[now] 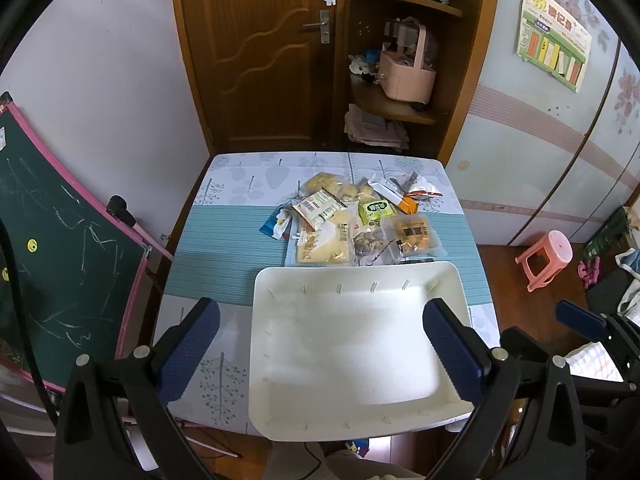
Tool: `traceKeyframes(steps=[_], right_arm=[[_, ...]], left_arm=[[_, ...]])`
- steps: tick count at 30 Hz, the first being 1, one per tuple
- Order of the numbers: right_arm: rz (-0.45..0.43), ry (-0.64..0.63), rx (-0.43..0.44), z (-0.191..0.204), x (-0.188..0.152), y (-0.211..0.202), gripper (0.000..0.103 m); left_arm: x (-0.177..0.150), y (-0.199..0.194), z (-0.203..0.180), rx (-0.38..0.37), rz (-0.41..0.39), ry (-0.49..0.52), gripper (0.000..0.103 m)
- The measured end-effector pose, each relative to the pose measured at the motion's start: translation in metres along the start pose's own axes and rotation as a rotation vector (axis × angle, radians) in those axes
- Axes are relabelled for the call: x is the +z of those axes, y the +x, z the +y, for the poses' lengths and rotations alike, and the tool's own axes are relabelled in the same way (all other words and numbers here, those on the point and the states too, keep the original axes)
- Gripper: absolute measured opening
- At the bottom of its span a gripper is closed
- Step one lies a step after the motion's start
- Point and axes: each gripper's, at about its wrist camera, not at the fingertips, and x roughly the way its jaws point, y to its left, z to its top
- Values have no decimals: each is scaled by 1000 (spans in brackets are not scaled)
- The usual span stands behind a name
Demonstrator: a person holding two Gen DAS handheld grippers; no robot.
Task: Organize snacks
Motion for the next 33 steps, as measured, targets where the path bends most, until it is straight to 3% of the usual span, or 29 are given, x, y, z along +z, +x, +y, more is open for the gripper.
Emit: traceKeyframes(steps=[33], right_arm=[[-18, 16, 24, -11, 7, 1, 77]], left_arm=[[1, 7, 2, 13, 10, 6, 101]])
